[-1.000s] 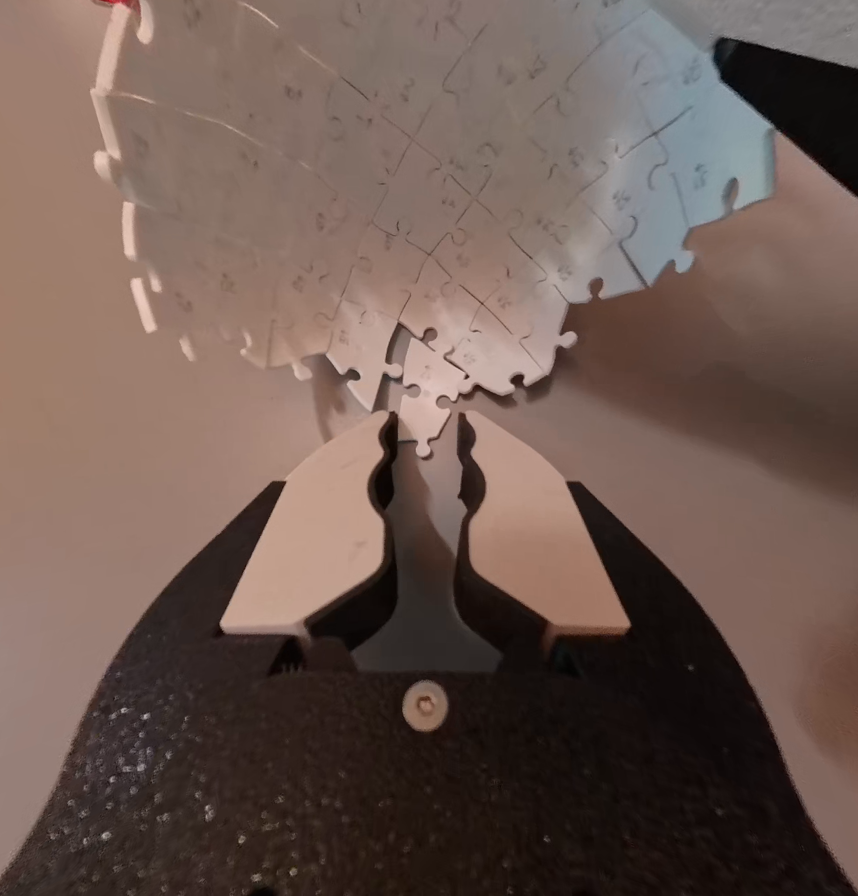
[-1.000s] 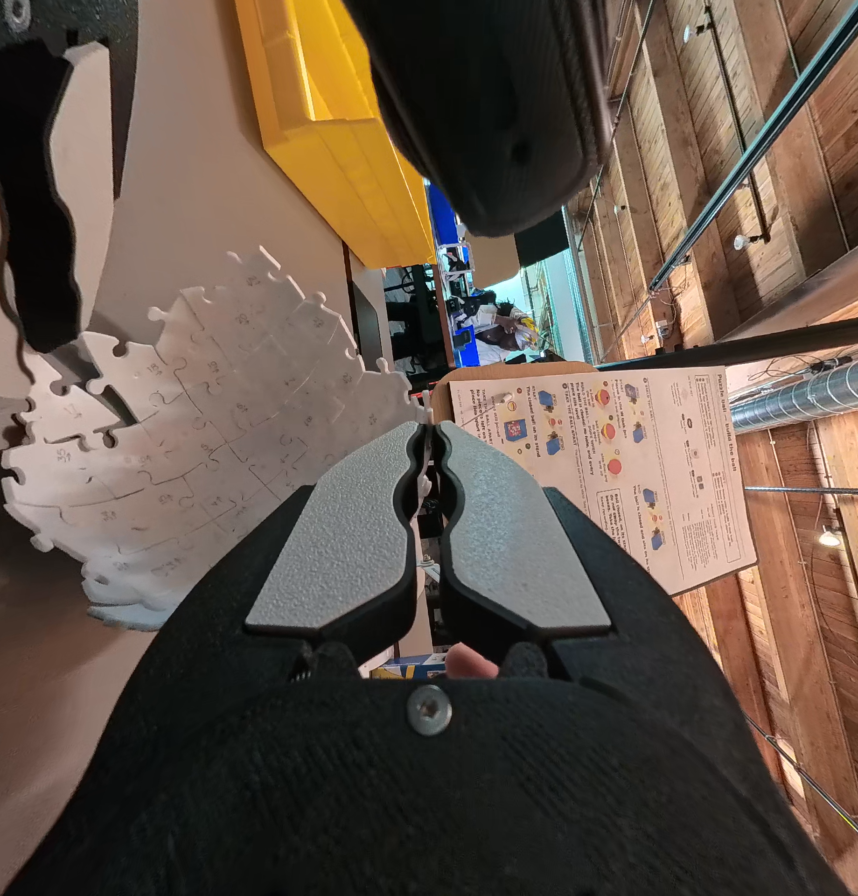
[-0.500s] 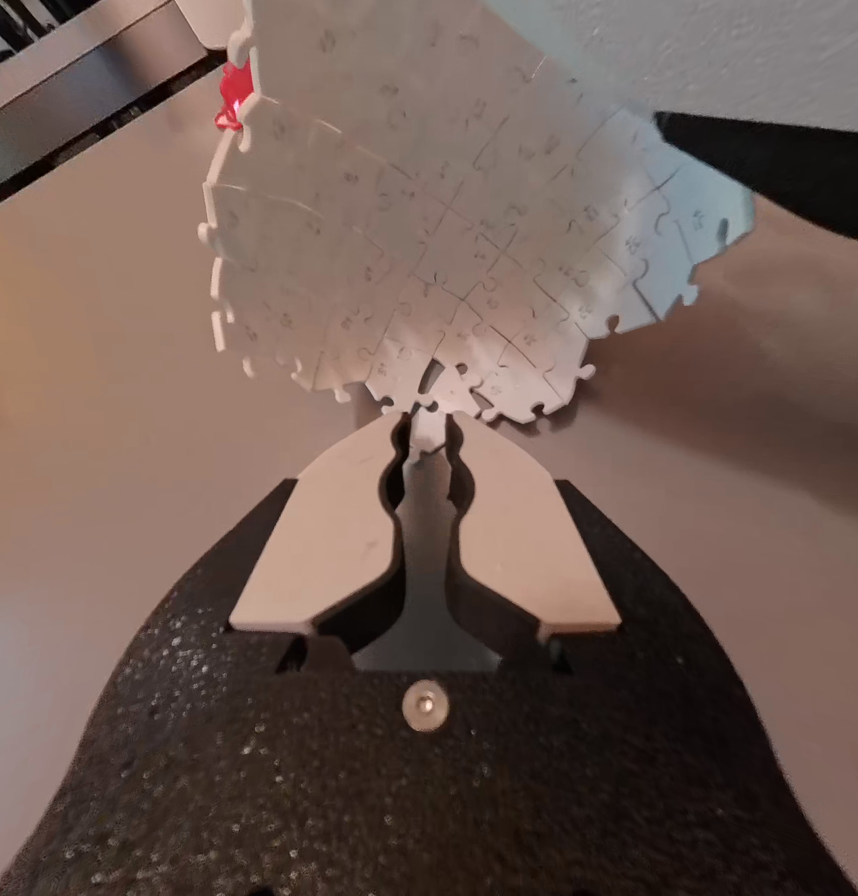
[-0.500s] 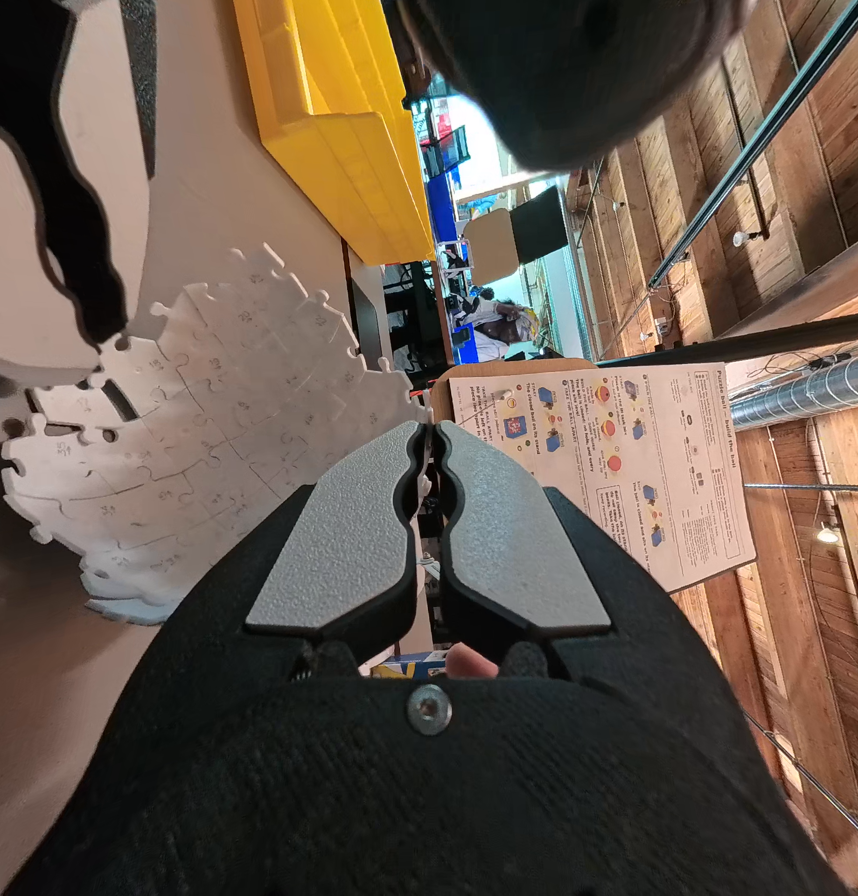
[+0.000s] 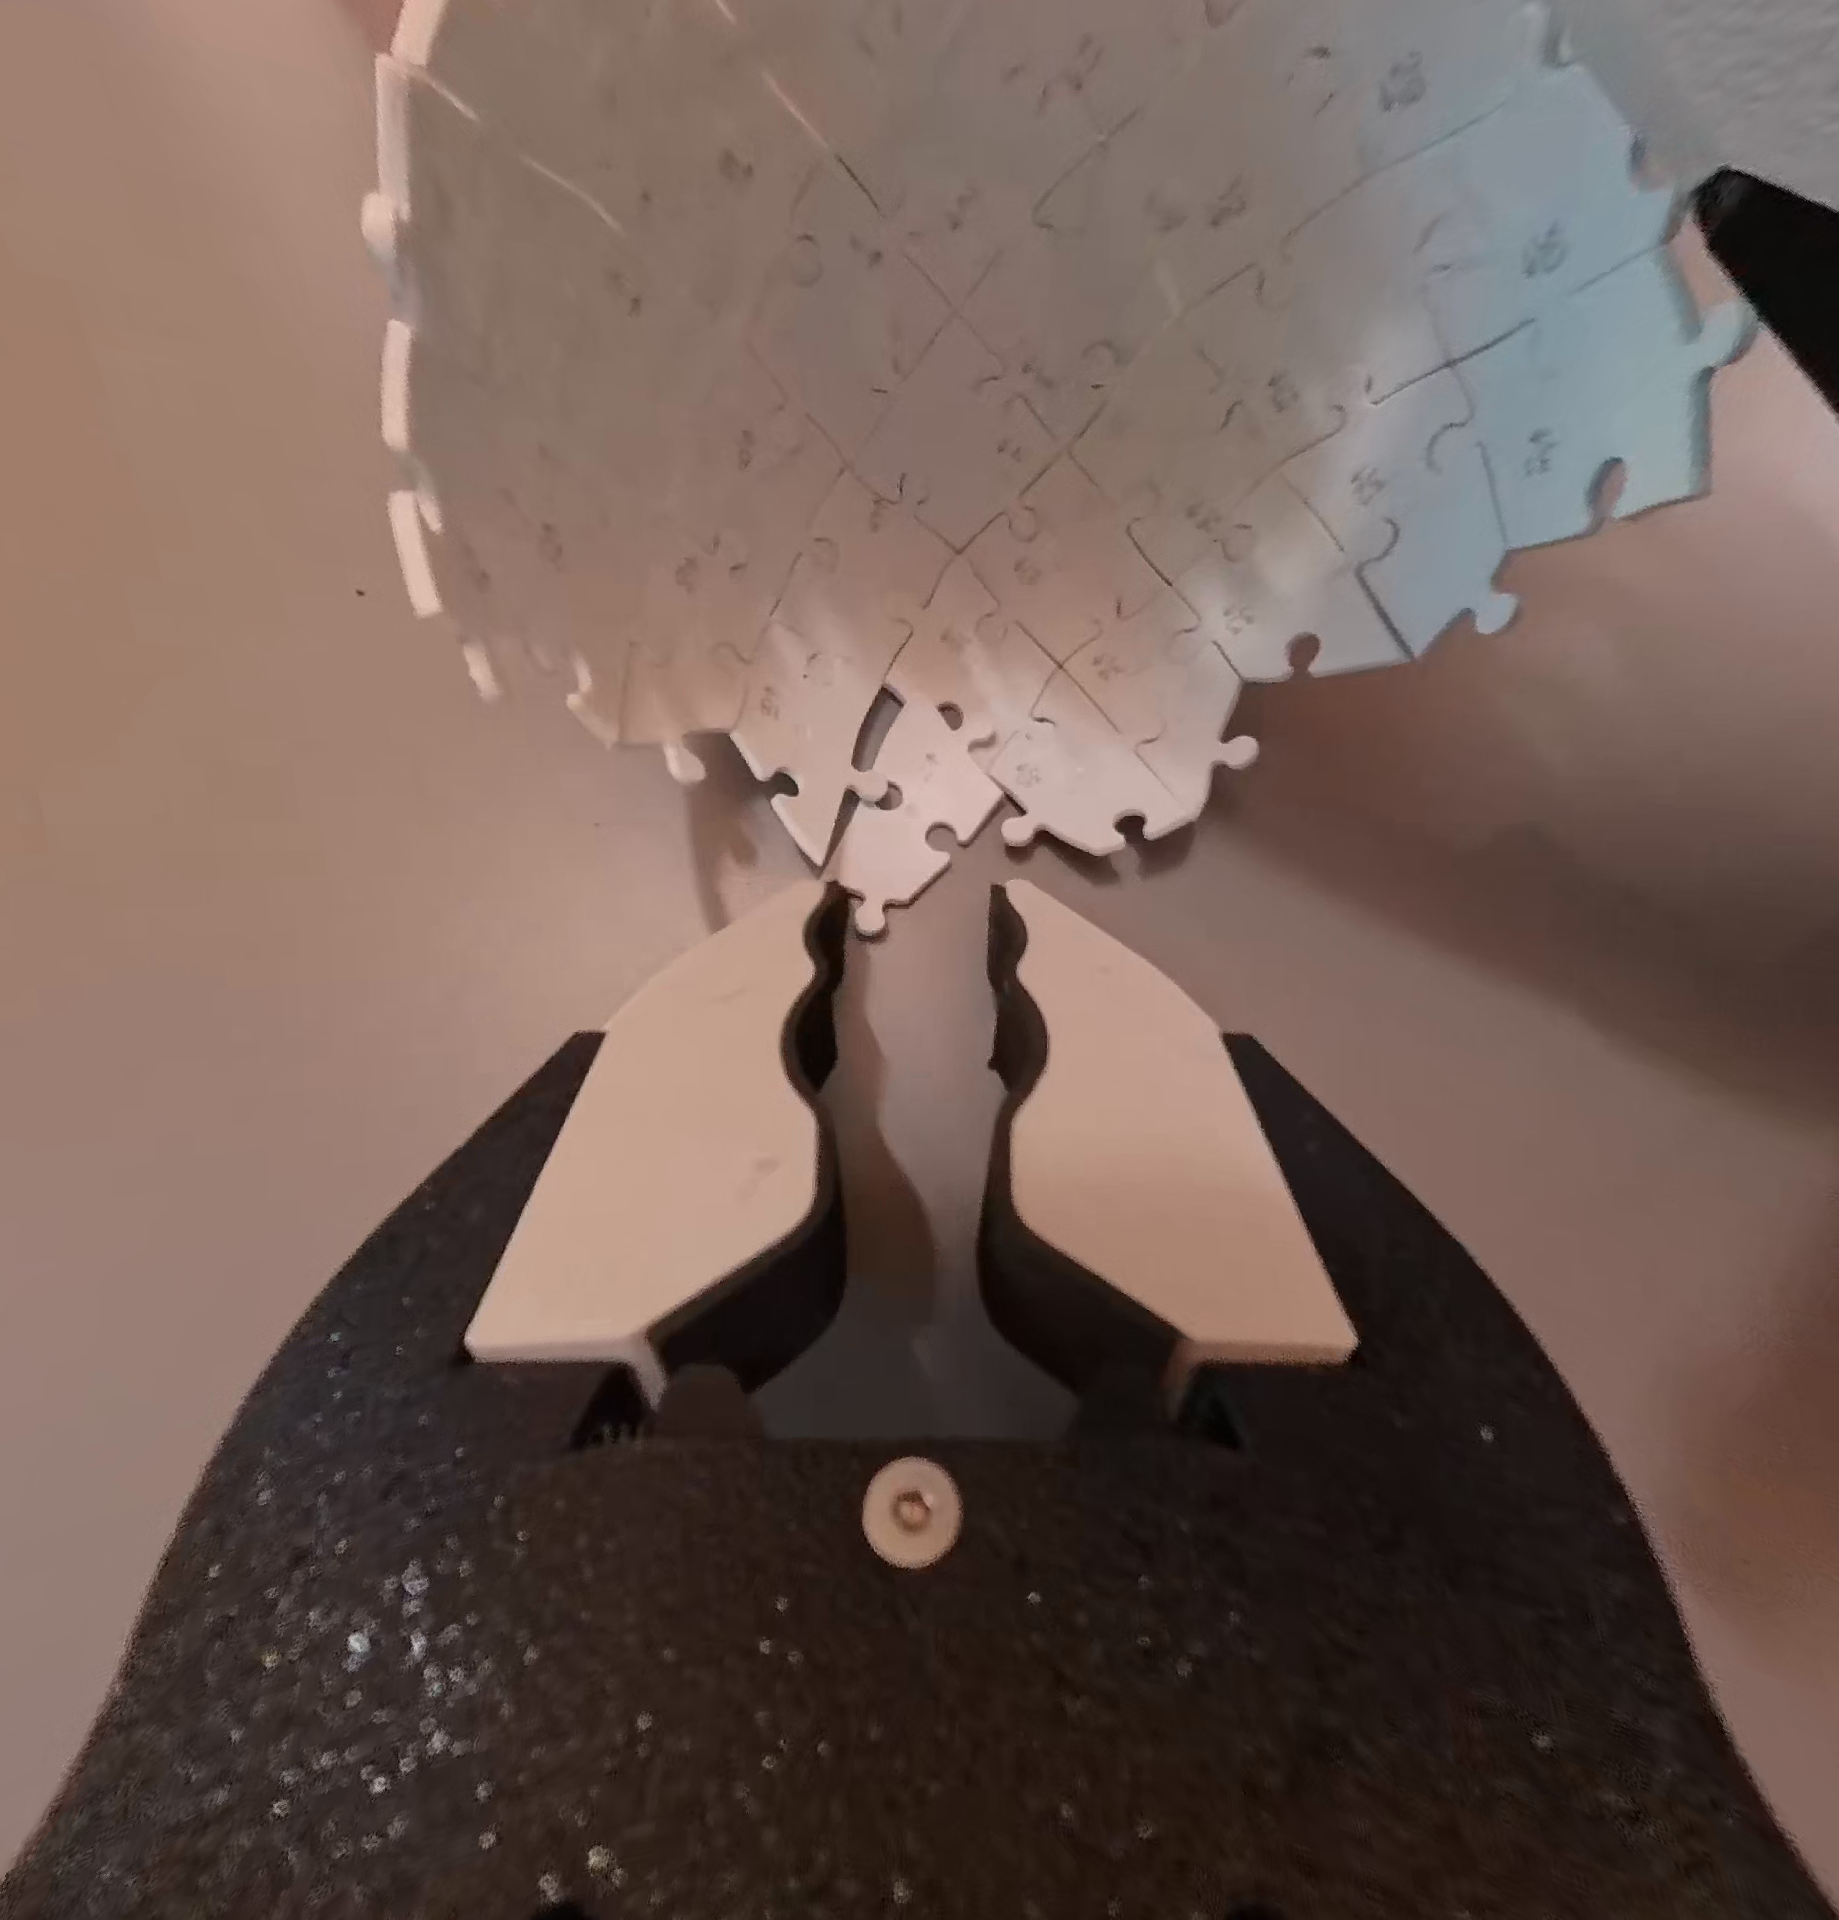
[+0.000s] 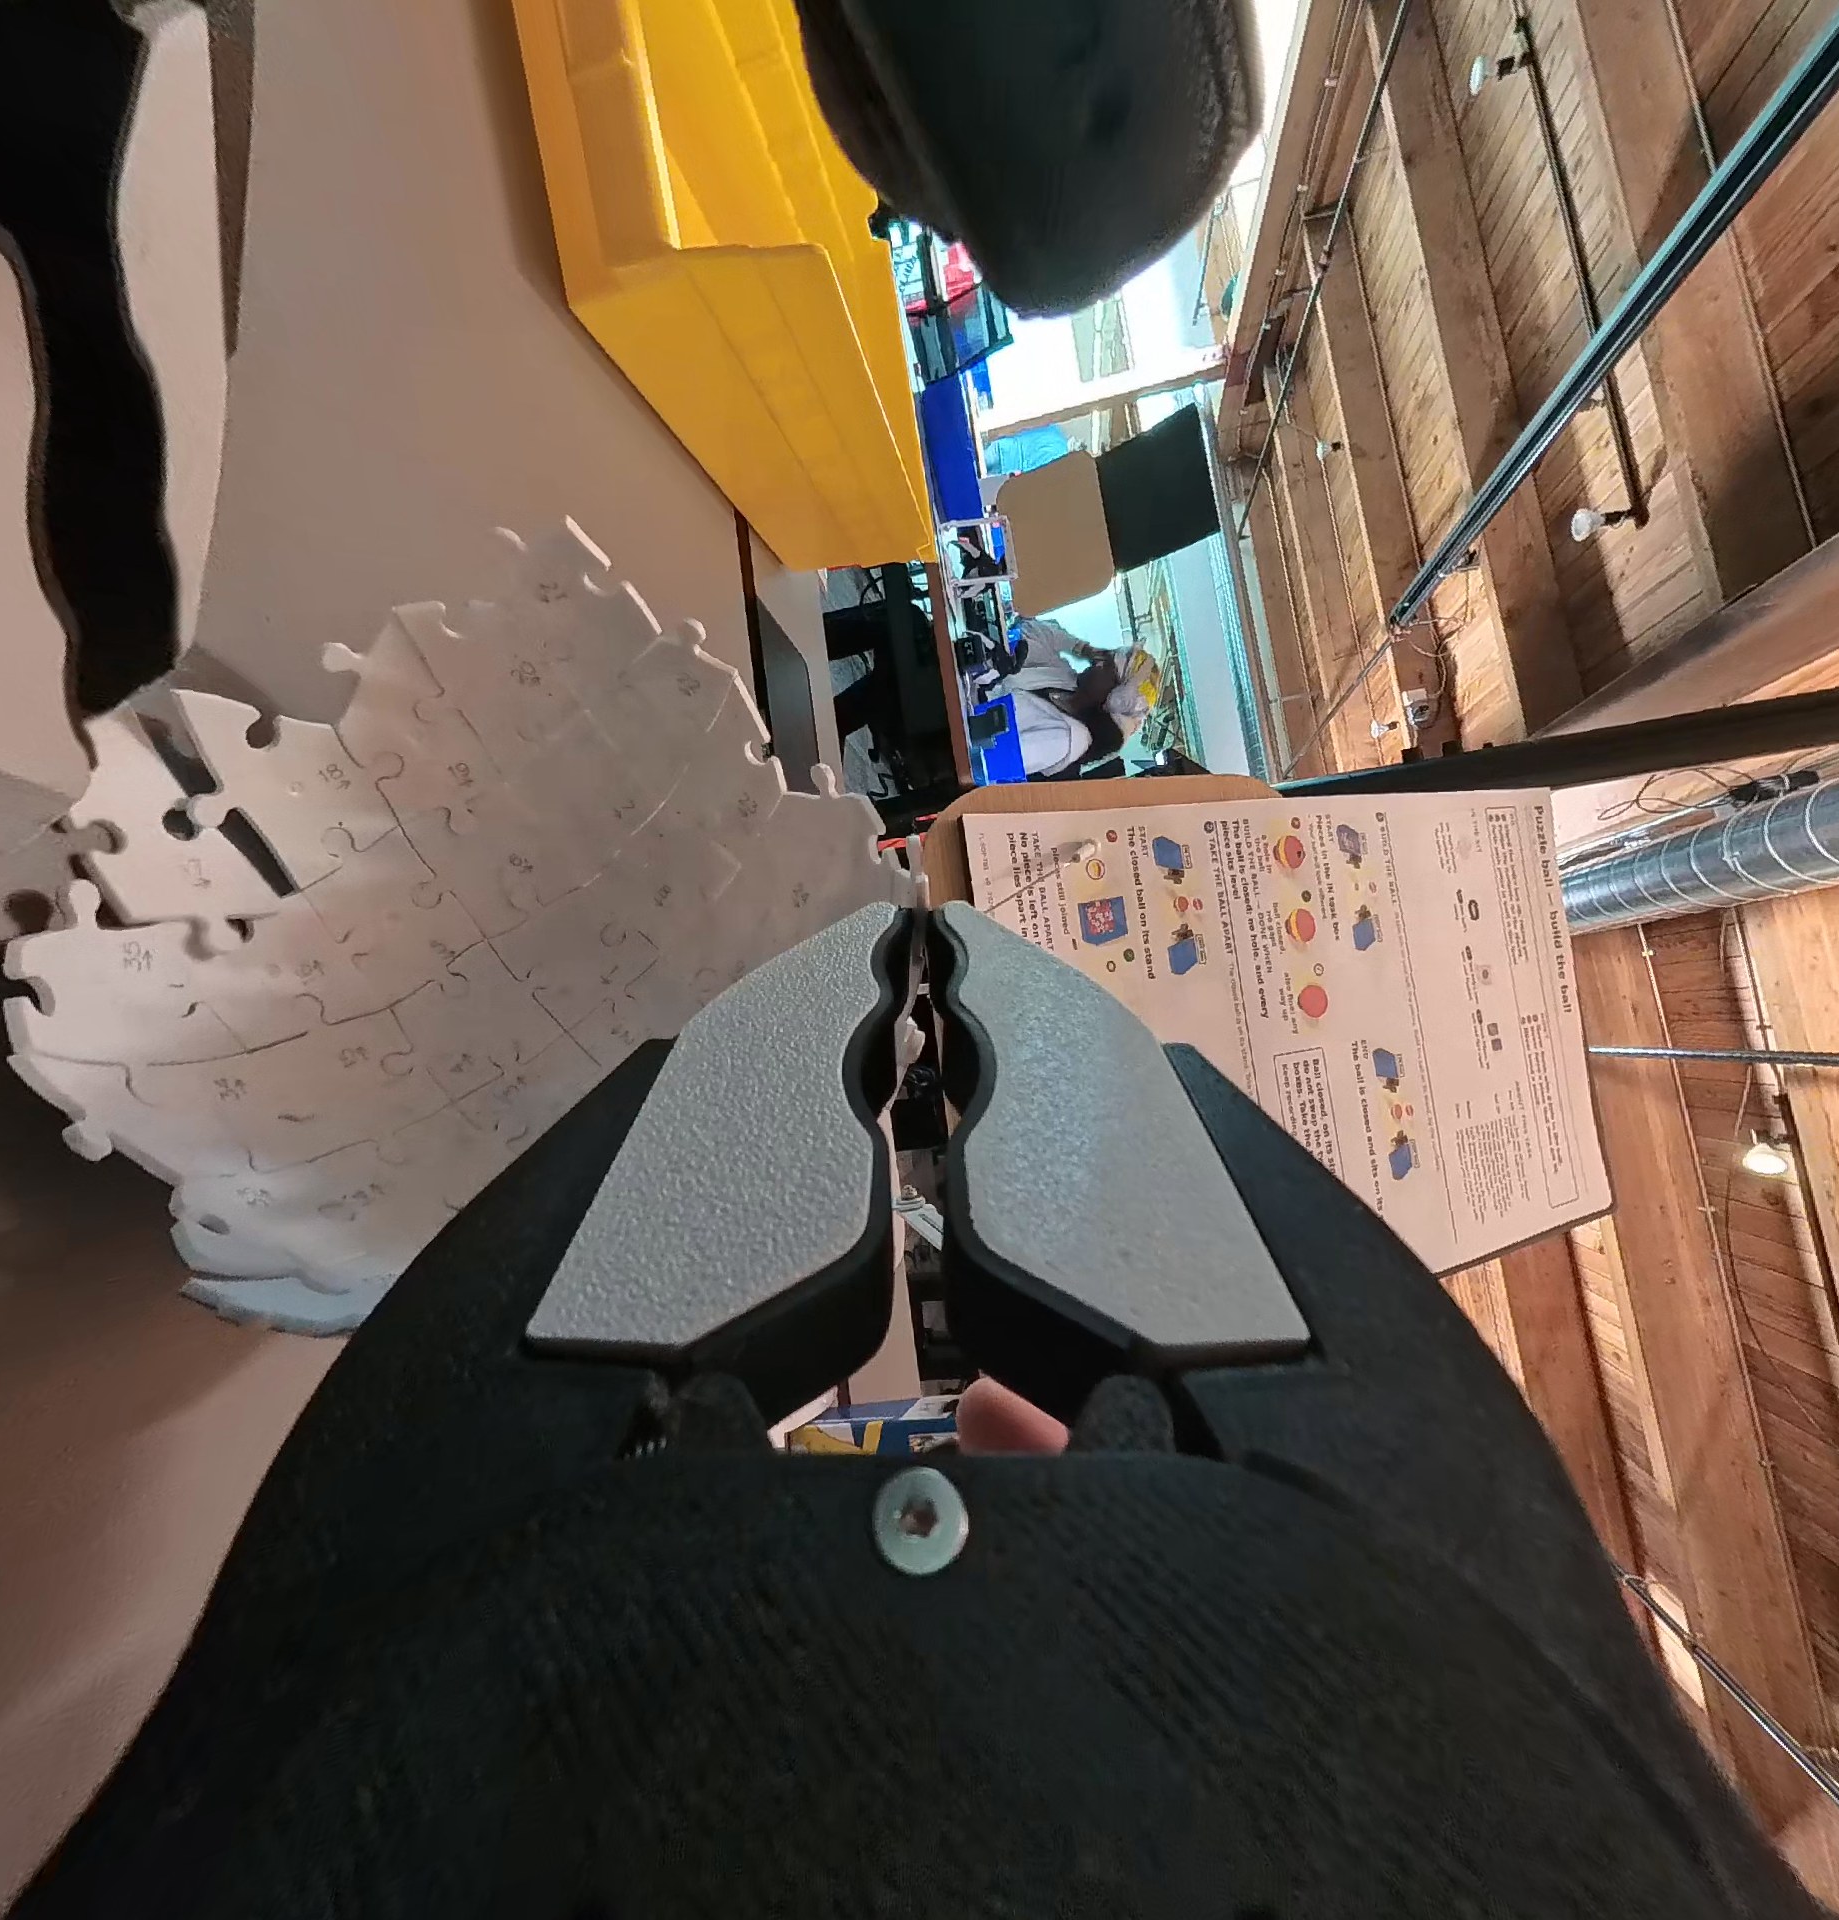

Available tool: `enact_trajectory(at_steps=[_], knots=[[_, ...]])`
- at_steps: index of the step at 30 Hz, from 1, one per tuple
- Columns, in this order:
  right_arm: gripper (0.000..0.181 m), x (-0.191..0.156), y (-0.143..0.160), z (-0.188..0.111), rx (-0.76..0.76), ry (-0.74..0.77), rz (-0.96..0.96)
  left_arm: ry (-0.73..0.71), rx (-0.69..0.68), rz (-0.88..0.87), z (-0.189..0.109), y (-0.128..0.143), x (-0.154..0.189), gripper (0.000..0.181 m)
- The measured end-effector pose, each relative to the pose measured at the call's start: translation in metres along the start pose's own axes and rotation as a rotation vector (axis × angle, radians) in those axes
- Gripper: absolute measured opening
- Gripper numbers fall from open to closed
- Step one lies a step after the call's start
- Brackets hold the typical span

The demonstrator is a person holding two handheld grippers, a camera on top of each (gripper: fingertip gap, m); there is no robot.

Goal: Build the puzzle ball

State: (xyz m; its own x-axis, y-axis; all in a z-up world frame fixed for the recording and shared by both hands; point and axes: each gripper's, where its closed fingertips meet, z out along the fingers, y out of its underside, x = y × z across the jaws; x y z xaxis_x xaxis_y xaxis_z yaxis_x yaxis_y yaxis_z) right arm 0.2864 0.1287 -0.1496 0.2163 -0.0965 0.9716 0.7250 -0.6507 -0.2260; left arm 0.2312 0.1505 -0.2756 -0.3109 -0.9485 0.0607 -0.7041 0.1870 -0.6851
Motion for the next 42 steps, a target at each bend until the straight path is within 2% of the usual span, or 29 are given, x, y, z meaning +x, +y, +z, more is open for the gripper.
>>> enact_trajectory(at_steps=[4,13,18,22,26,28,30,33,37,40,42], knots=[[0.003,0.0,0.0,0.0,-0.001,0.001,0.001,0.008,0.006,0.011,0.0,0.0,0.002,0.017],[0.003,0.0,-0.001,0.0,0.0,0.004,-0.014,-0.006,0.094,0.052,-0.007,-0.013,0.005,0.018],[0.003,-0.001,-0.003,-0.001,0.003,0.014,-0.036,-0.094,0.139,0.19,-0.007,-0.023,-0.007,0.008],[0.003,-0.001,-0.006,-0.002,0.001,0.017,-0.097,-0.176,0.123,0.242,-0.008,-0.02,-0.017,0.009],[0.003,-0.002,-0.012,-0.004,0.008,0.017,-0.147,-0.249,0.358,0.211,-0.04,-0.051,-0.031,0.017],[0.003,-0.002,-0.014,-0.003,0.009,0.02,-0.161,-0.269,0.423,0.253,-0.053,-0.067,-0.042,0.029],[0.003,-0.002,-0.016,-0.003,0.014,0.019,-0.163,-0.261,0.414,0.327,-0.062,-0.082,-0.048,0.032],[0.003,-0.002,-0.016,-0.002,0.008,0.018,-0.172,-0.172,0.381,0.456,-0.067,-0.102,-0.043,0.036],[0.003,-0.002,-0.015,-0.002,-0.003,0.019,-0.166,-0.119,0.269,0.695,-0.048,-0.109,-0.043,0.033],[0.003,-0.002,-0.016,-0.002,-0.009,0.019,-0.159,-0.037,0.213,0.754,-0.028,-0.103,-0.039,0.028],[0.003,-0.003,-0.015,-0.001,-0.014,0.019,-0.155,-0.028,0.172,0.756,-0.018,-0.096,-0.041,0.018]])
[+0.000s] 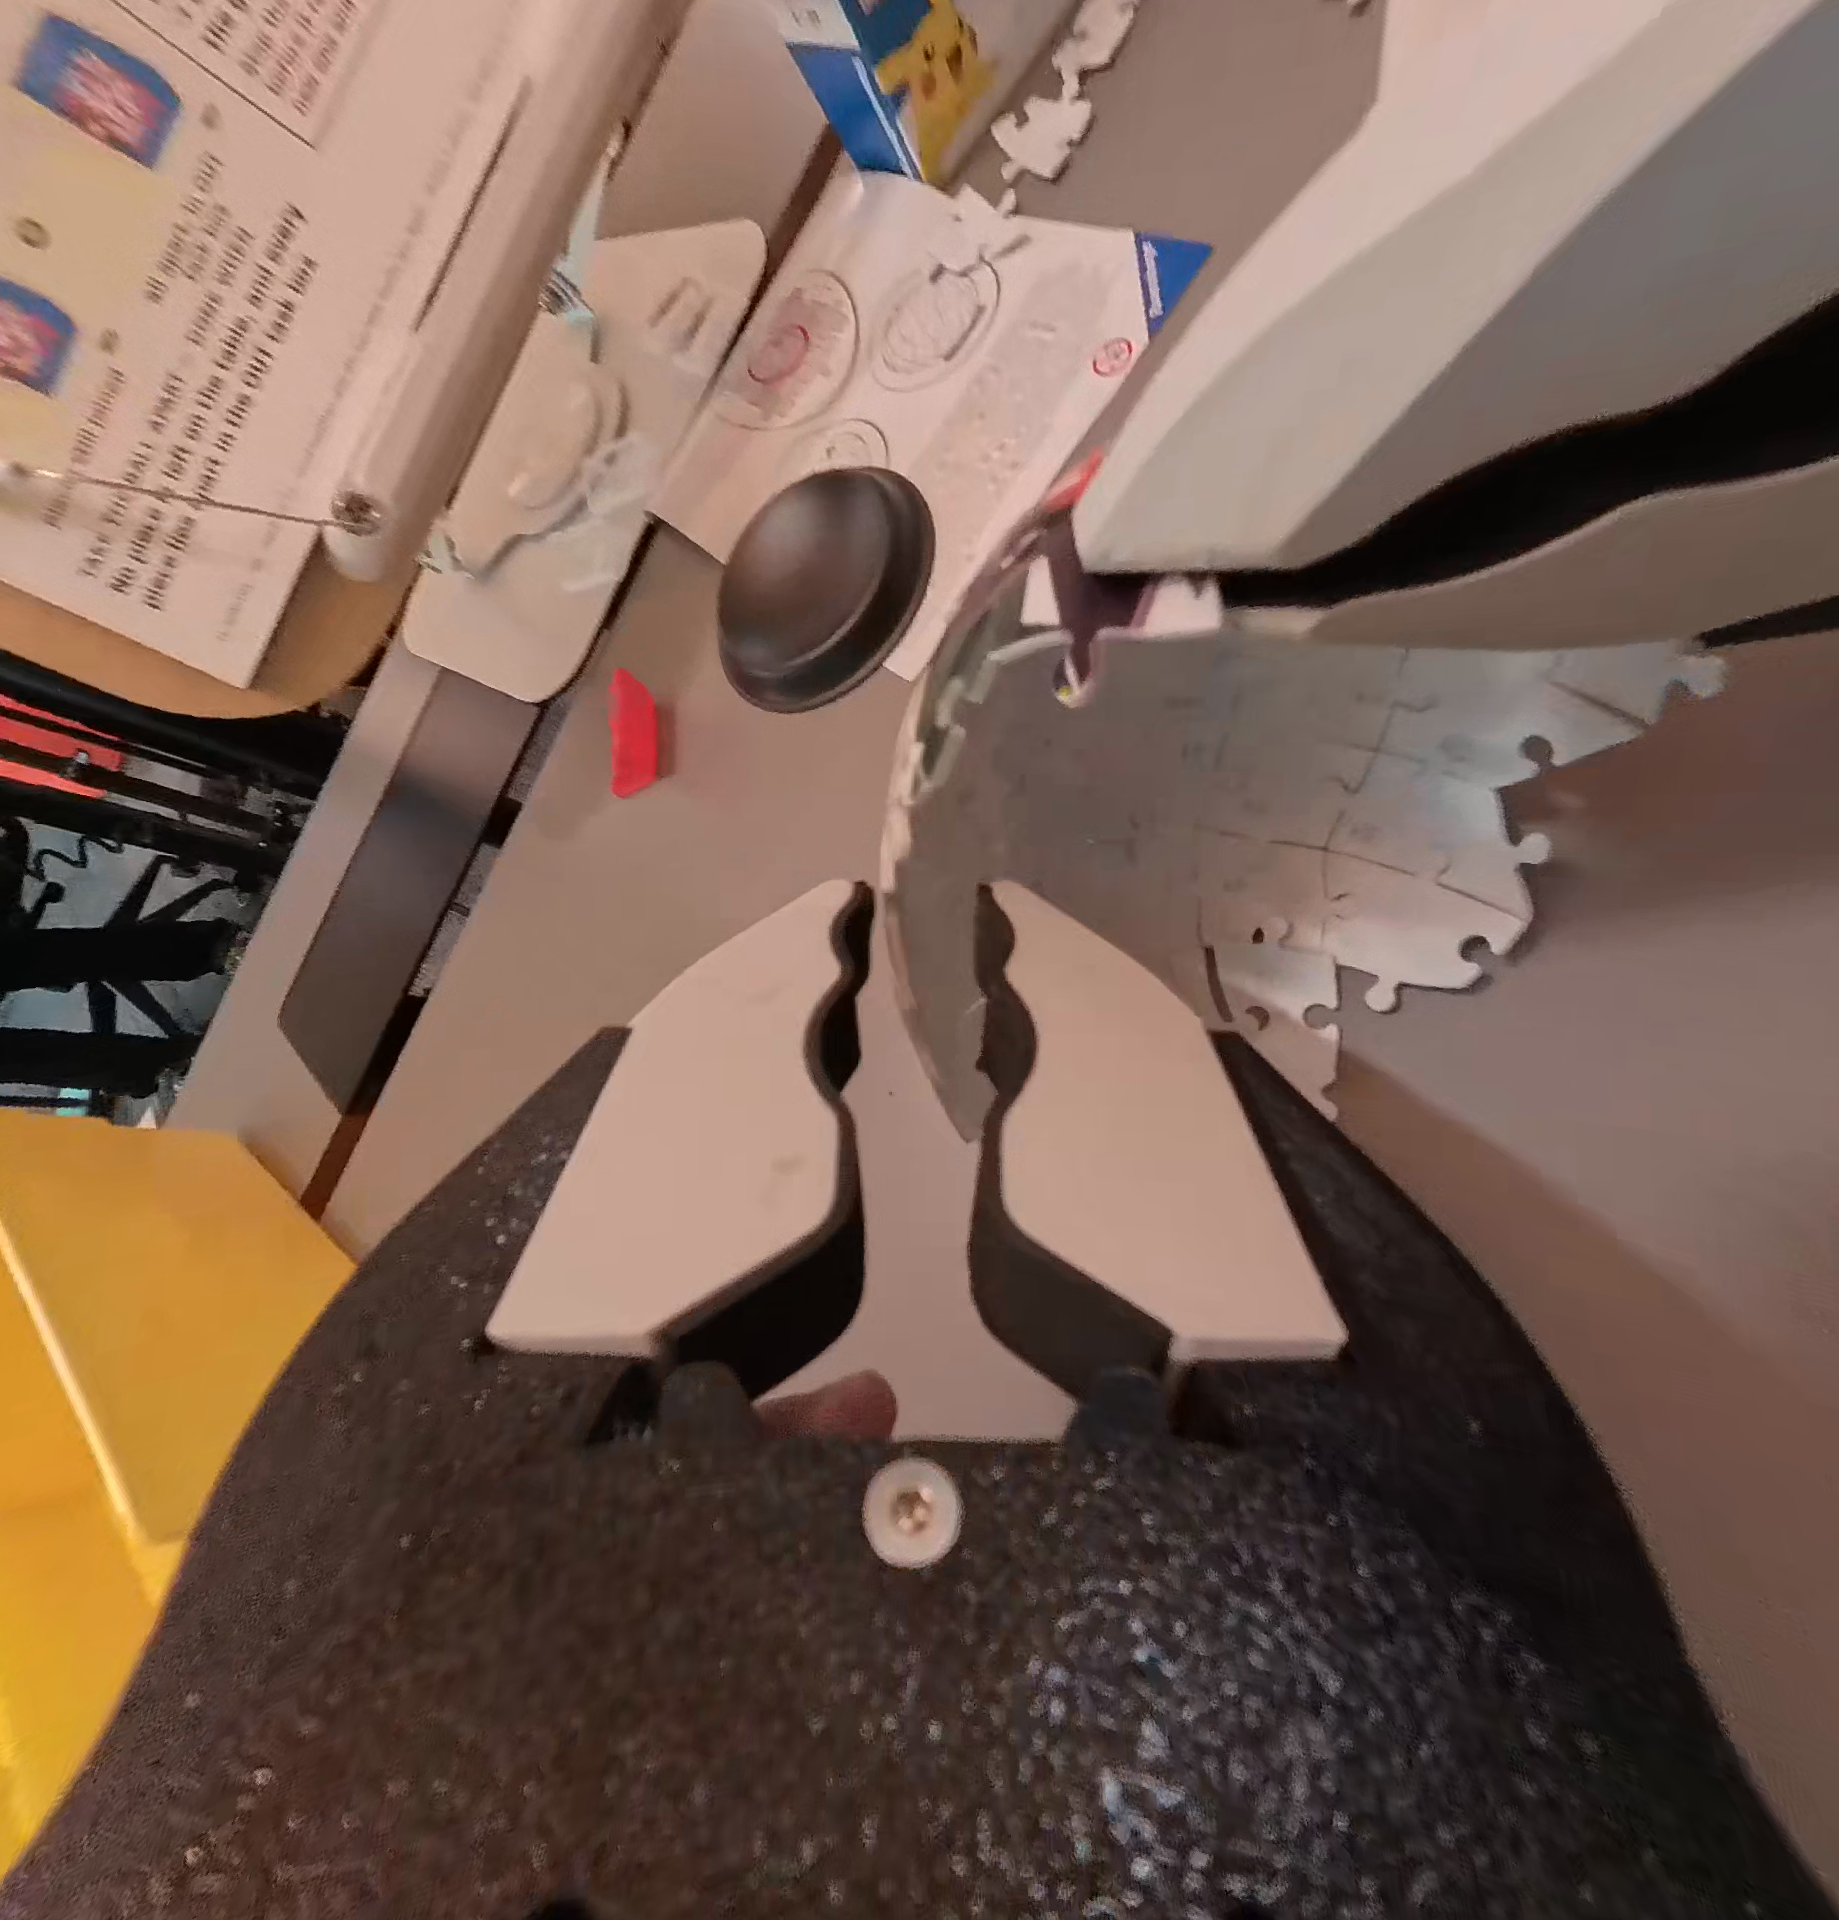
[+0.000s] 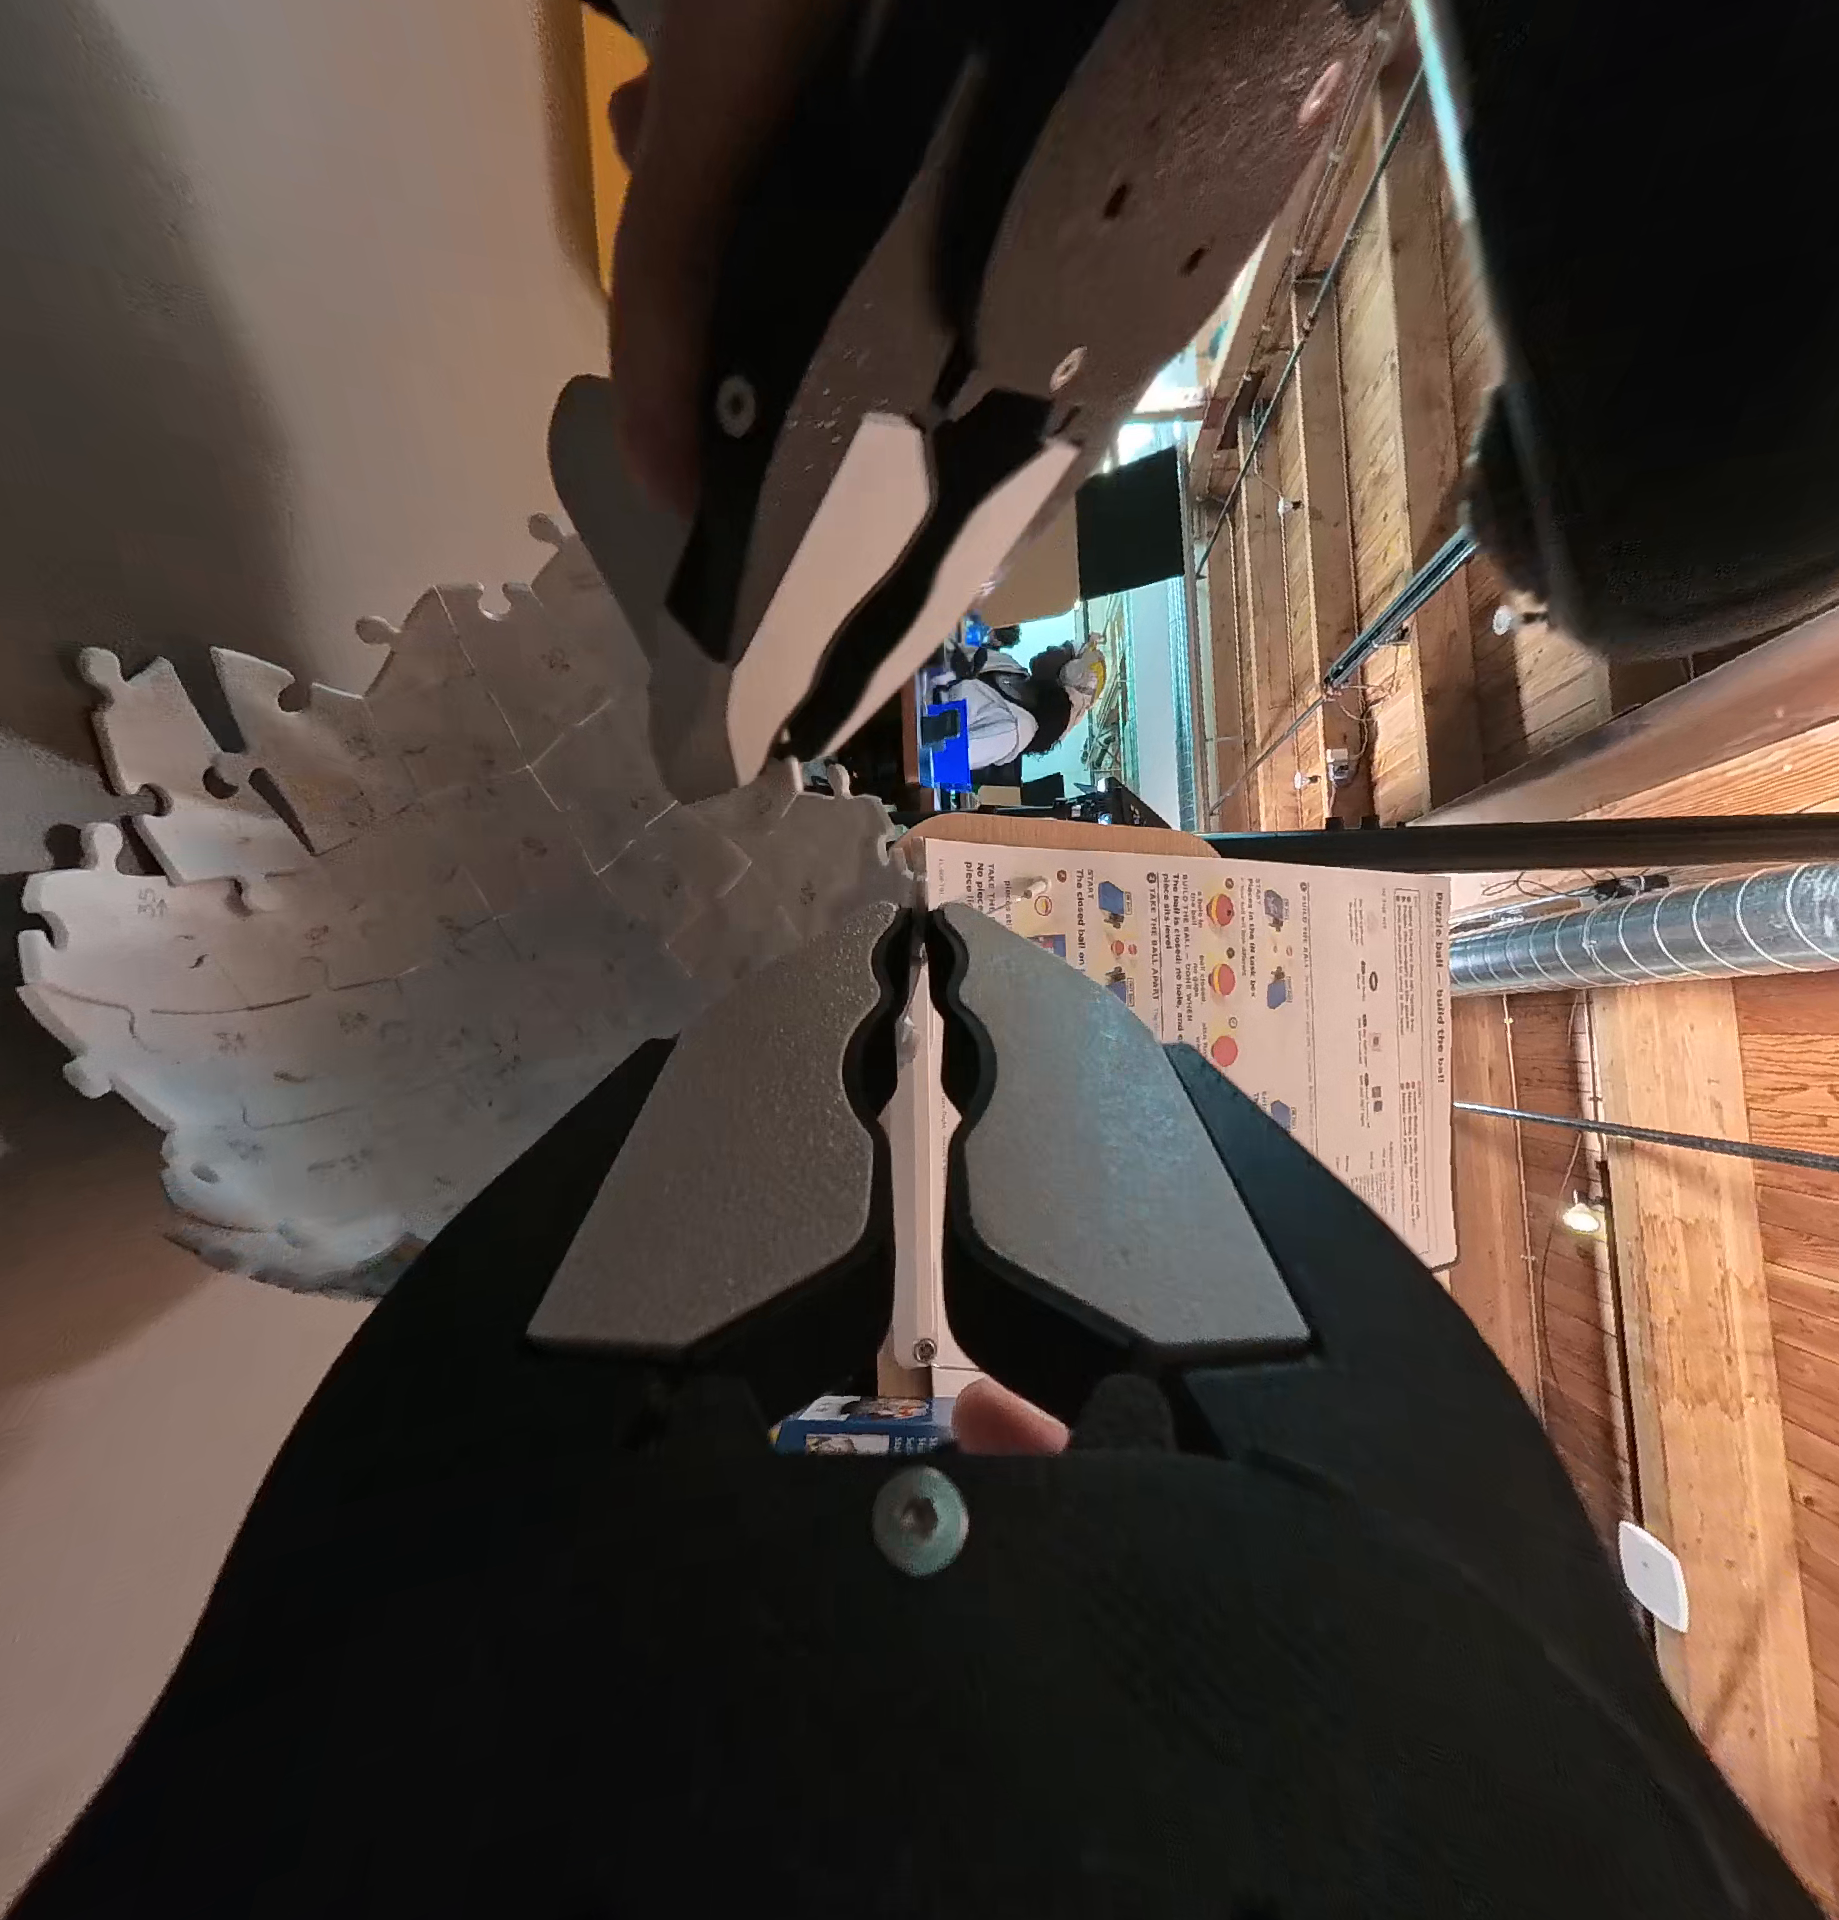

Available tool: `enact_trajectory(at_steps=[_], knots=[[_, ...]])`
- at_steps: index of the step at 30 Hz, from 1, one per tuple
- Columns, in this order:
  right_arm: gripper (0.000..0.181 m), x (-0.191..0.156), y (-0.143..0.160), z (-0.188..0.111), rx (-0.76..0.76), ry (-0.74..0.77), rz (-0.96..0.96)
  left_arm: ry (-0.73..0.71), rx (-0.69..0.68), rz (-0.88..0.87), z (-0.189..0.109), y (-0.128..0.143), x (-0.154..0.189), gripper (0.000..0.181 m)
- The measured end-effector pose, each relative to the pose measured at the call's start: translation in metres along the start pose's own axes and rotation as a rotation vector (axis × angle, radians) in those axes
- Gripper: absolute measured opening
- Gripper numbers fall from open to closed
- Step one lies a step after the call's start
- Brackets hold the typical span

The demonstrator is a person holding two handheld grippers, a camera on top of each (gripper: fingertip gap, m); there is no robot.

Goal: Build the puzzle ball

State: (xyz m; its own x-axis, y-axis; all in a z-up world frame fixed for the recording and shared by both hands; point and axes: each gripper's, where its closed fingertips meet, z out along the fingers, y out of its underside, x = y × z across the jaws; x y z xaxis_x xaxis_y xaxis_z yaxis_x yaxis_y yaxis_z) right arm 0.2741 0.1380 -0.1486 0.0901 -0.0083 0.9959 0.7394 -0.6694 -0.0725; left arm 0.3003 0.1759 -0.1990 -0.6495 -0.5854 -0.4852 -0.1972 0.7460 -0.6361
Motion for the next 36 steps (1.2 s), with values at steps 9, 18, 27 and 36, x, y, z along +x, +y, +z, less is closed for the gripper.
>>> enact_trajectory(at_steps=[9,18,27,36], knots=[[0.007,0.001,0.001,0.002,0.006,0.01,0.084,-0.112,0.025,-0.096,0.0,0.002,-0.003,0.003],[0.044,0.021,-0.01,-0.024,0.066,0.047,0.255,-0.183,-0.023,-0.29,-0.005,0.01,-0.003,0.003],[0.01,-0.068,-0.05,-0.059,-0.023,-0.265,0.487,-0.243,0.038,-0.293,-0.007,0.011,-0.006,0.003],[0.011,-0.101,-0.042,-0.022,-0.228,-0.35,0.583,-0.253,0.071,-0.41,-0.014,0.016,-0.004,0.002]])
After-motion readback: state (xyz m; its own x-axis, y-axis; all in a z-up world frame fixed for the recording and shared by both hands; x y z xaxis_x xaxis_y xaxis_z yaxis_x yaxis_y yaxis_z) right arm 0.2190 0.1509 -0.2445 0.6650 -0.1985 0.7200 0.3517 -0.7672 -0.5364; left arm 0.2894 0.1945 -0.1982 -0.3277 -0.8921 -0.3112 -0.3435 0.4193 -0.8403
